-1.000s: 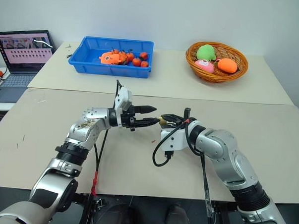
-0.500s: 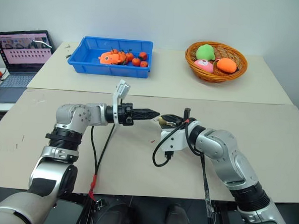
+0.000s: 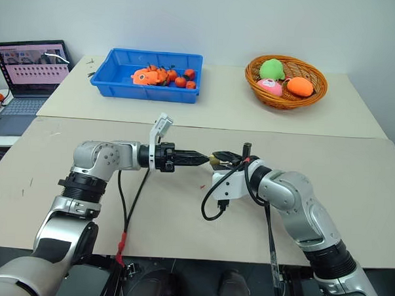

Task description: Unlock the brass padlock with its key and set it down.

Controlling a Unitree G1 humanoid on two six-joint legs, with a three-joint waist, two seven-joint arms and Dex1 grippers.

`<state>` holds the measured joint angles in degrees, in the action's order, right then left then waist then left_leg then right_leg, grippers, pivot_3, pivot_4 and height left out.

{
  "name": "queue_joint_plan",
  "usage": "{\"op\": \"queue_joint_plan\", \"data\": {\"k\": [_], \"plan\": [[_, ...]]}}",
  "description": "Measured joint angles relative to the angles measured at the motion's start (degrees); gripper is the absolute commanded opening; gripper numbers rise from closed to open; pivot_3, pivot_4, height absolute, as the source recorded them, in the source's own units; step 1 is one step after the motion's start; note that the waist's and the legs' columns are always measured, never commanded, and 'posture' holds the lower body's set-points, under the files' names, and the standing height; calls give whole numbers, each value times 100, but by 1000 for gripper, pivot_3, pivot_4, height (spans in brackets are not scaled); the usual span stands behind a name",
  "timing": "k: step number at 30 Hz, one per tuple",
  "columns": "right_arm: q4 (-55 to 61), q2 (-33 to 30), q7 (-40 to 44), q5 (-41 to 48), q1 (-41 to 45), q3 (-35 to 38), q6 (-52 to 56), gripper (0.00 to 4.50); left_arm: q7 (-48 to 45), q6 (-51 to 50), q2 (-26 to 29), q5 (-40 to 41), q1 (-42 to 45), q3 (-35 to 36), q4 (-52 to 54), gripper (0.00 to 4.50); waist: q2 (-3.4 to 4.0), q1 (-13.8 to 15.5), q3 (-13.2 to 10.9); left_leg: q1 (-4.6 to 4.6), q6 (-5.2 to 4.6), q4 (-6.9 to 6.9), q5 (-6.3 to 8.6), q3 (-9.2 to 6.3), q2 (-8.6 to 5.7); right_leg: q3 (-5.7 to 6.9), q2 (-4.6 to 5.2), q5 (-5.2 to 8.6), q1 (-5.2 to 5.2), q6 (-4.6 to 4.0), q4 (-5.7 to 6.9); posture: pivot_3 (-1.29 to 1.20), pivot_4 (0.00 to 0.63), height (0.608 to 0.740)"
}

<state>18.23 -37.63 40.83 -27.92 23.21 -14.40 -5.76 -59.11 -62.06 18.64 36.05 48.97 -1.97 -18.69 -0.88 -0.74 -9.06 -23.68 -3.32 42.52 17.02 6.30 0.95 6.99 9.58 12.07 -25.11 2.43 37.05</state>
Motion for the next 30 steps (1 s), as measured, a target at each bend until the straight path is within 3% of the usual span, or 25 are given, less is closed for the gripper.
{"op": "queue_joint_plan", "data": {"k": [15, 18, 23, 24, 30], "plan": [[168, 0, 15, -30, 12, -51, -5, 914, 63, -54, -115, 14, 64, 93, -161, 2803, 0, 1, 0, 0, 0, 1, 0, 0, 0, 0, 0, 0, 0, 0, 0, 0, 150, 692], [169, 0, 16, -36, 12, -51, -4, 914, 67, -54, -117, 14, 64, 100, -161, 2087, 0, 2, 0, 0, 0, 1, 0, 0, 0, 0, 0, 0, 0, 0, 0, 0, 150, 692], [182, -3, 23, -62, 12, -48, -1, 914, 94, -48, -106, 8, 64, 132, -169, 215, 0, 1, 0, 0, 0, 1, 0, 0, 0, 0, 0, 0, 0, 0, 0, 0, 150, 692], [183, -5, 41, -59, 6, -57, -5, 914, 108, -28, -96, 6, 73, 197, -171, 13, 0, 0, 0, -1, 0, 1, 0, 0, 1, 0, 0, 0, 0, 0, 0, 0, 150, 692], [181, -3, 42, -65, 4, -62, -4, 914, 104, -40, -100, 7, 98, 218, -171, 13, 0, 3, 0, -1, 0, 2, 0, 0, 0, 0, 0, 0, 1, 0, 0, 0, 150, 692]]}}
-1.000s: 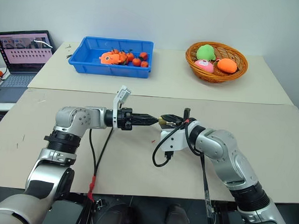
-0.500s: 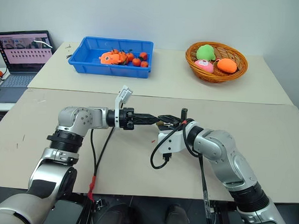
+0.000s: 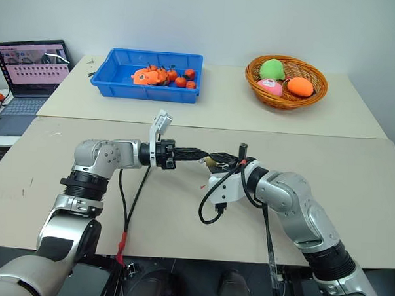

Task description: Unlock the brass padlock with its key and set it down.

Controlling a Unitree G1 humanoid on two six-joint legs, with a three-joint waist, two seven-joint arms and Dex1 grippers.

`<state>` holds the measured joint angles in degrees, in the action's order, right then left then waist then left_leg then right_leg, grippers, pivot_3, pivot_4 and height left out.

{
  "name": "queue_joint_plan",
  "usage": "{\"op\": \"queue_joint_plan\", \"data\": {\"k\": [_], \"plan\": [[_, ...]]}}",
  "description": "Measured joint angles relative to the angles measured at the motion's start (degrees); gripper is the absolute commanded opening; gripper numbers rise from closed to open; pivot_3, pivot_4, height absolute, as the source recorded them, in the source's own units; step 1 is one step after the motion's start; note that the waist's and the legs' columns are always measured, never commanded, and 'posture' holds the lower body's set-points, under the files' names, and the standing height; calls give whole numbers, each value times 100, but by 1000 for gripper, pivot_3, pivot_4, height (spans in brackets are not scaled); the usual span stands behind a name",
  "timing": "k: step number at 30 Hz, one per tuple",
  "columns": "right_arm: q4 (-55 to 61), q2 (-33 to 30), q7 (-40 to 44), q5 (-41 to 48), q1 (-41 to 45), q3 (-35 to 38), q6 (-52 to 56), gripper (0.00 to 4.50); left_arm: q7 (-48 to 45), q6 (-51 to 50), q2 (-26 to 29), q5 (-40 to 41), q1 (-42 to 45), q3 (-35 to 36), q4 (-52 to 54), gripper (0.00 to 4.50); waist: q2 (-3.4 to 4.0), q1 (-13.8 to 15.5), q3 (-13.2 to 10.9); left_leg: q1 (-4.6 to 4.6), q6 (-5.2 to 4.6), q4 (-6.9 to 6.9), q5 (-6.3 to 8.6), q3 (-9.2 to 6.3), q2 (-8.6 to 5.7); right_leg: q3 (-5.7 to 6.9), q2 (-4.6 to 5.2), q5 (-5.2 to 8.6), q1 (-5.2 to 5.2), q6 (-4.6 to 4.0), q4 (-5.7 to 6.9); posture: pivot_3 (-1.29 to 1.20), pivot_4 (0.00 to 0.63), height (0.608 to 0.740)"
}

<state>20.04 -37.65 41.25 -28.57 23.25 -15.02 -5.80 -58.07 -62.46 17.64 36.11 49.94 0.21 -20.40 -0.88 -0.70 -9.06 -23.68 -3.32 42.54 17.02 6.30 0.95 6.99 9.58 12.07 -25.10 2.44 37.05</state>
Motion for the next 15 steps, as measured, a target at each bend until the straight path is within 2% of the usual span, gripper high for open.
{"op": "queue_joint_plan", "data": {"k": [9, 13, 14, 15], "plan": [[0, 0, 0, -2, 0, -3, 0, 914, -32, 18, 25, -5, 0, -39, 6, 13, 0, -1, 0, 0, 0, 0, 0, 0, 0, 0, 0, 0, 0, 0, 0, 0, 150, 692], [-4, 0, 0, -5, -1, -5, 0, 914, -168, 163, 103, -22, -11, -189, 144, 937, 0, -1, 0, 0, 0, 0, 0, 0, 0, 0, 0, 0, 0, 0, 0, 0, 150, 692], [-5, 0, 0, -10, -1, -4, 0, 914, -212, 211, 127, -24, -21, -239, 212, 1396, 0, 0, 0, 0, 0, 0, 0, 0, 0, 0, 0, 0, 0, 0, 0, 0, 150, 692], [-10, 0, 0, -15, -1, -4, 0, 914, -247, 236, 143, -24, -34, -269, 266, 1640, 0, 0, 0, 0, 0, 0, 0, 0, 0, 0, 0, 0, 0, 0, 0, 0, 150, 692]]}}
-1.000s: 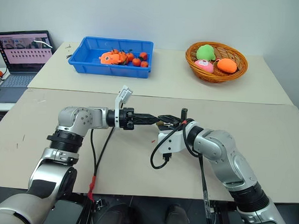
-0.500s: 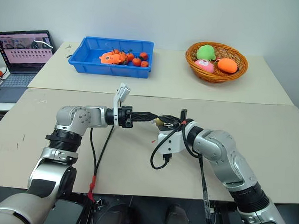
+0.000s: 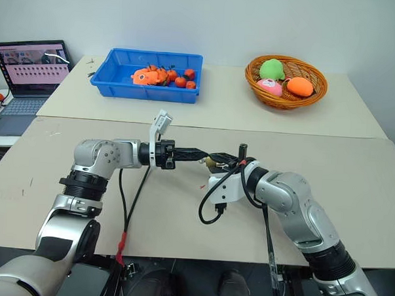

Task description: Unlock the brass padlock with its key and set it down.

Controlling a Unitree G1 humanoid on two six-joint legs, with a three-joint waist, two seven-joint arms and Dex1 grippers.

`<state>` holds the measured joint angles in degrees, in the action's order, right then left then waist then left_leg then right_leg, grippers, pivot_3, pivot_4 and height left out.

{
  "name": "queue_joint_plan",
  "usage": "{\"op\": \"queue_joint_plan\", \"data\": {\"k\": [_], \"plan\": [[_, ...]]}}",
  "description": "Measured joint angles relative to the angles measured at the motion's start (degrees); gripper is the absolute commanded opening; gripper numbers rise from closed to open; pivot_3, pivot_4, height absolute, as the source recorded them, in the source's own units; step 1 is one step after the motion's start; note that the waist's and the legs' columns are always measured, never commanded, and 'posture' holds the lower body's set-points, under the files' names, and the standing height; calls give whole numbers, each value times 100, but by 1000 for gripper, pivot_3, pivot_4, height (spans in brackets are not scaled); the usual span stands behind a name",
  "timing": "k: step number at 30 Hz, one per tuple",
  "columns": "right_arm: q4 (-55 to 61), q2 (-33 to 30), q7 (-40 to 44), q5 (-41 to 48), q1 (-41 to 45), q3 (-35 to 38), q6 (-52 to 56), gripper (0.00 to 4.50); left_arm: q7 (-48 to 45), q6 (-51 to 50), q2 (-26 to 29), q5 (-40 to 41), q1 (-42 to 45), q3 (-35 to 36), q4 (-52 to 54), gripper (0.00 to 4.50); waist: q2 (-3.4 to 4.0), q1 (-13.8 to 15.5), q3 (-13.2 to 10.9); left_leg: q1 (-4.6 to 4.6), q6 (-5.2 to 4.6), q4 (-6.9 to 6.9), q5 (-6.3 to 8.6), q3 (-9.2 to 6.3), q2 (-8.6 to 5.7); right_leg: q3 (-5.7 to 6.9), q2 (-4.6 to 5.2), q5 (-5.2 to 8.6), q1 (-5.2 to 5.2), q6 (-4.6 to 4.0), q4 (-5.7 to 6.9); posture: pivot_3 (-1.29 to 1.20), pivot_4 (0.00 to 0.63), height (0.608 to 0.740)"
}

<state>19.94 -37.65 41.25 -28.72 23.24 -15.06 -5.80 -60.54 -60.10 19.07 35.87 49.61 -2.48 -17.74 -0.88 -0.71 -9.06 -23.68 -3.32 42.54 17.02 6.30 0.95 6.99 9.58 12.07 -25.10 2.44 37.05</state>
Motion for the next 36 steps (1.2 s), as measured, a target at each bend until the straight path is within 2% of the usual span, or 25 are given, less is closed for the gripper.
{"op": "queue_joint_plan", "data": {"k": [7, 8, 30, 31, 33, 34, 36], "plan": [[-15, 1, -14, -11, 3, 2, 0, 914, -35, -18, 4, 2, -62, -153, 78, 4391, 0, -2, 0, 0, 0, 3, 0, 0, 0, 0, 0, 0, 0, 0, 1, 0, 150, 692], [-15, 1, -14, -11, 2, 2, 0, 914, -35, -20, 6, 2, -63, -168, 78, 4479, 0, -2, 0, 0, 0, 3, 0, 0, 1, 0, 0, 0, 0, 0, 1, 0, 150, 692], [-12, 1, -14, -27, 2, 3, 0, 914, 46, -15, -104, 15, -9, -100, -252, 4479, 0, -2, 0, 0, 0, 5, 0, 0, 0, 0, 0, 0, 0, 0, 1, 0, 150, 692], [-12, 1, -15, -27, 2, 3, 0, 914, 46, -16, -104, 15, -9, -99, -254, 3962, 0, -2, 0, 0, 0, 5, 0, 0, 0, 0, 0, 0, 0, 0, 1, 0, 150, 692], [-11, 1, -14, -28, 2, 3, 0, 914, 46, -20, -105, 16, -9, -96, -254, 3460, 0, -1, 0, 0, 0, 5, 0, 0, 1, 0, 0, 0, 0, 0, 1, 0, 150, 692], [-10, 1, -14, -28, 2, 3, 0, 914, 45, -21, -104, 16, -9, -95, -254, 2923, 0, 0, 0, 0, 0, 5, 0, 0, 0, 0, 0, 0, 0, 0, 1, 0, 150, 692], [-11, 1, -14, -30, 2, 6, 1, 914, 38, -22, -104, 19, -9, -95, -254, 2193, 0, 0, 0, 0, 0, 6, 0, 0, 0, 0, 0, 0, 0, 0, 1, 0, 150, 692]]}}
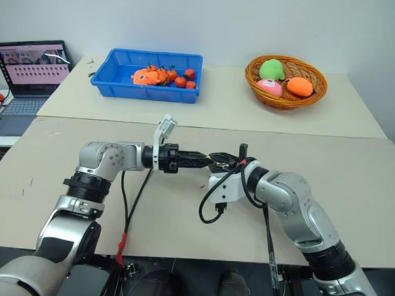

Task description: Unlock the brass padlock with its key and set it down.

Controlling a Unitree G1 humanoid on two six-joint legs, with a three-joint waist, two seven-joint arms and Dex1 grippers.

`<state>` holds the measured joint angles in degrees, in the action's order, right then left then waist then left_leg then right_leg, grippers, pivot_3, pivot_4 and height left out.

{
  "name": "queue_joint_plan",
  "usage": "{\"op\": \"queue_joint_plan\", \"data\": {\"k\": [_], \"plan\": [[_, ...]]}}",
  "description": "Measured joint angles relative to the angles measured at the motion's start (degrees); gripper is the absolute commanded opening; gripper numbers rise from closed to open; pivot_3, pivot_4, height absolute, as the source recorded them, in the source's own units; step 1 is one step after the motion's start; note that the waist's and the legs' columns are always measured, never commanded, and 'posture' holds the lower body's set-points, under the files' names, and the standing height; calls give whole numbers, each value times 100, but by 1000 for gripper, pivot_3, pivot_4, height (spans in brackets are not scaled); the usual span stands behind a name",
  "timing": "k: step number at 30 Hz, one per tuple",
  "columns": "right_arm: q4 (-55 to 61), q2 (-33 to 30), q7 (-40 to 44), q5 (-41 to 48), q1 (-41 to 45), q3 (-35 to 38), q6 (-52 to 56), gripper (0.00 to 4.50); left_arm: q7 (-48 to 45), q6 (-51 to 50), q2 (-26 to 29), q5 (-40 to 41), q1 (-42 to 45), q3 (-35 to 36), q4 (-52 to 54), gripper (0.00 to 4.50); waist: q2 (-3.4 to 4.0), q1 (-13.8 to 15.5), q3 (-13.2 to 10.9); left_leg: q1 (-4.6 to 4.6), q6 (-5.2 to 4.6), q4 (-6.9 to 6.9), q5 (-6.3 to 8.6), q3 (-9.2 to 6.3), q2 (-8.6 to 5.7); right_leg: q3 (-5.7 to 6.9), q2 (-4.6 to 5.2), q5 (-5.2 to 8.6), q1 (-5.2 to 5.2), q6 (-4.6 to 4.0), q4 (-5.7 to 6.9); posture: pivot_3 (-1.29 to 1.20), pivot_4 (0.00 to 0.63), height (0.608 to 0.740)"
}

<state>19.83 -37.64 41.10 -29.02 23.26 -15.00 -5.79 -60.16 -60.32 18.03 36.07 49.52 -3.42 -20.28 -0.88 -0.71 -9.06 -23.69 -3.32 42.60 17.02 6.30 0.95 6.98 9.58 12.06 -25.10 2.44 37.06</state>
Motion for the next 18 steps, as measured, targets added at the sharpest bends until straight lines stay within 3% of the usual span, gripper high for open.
{"op": "queue_joint_plan", "data": {"k": [5, 18], "plan": [[62, 0, 0, -1, 0, 2, -3, 914, 29, 1, 24, -5, 0, 36, -62, 350, 0, -2, 0, 0, 0, 0, 0, 0, 0, 0, 0, 0, 0, 0, 0, 0, 150, 692], [55, -1, -1, -2, 0, 7, -1, 914, 11, 17, 27, -9, 1, 37, -66, 350, 0, -1, 0, 0, 0, 2, 0, 0, 0, 0, 0, 0, 0, 0, 1, 0, 150, 692]]}}
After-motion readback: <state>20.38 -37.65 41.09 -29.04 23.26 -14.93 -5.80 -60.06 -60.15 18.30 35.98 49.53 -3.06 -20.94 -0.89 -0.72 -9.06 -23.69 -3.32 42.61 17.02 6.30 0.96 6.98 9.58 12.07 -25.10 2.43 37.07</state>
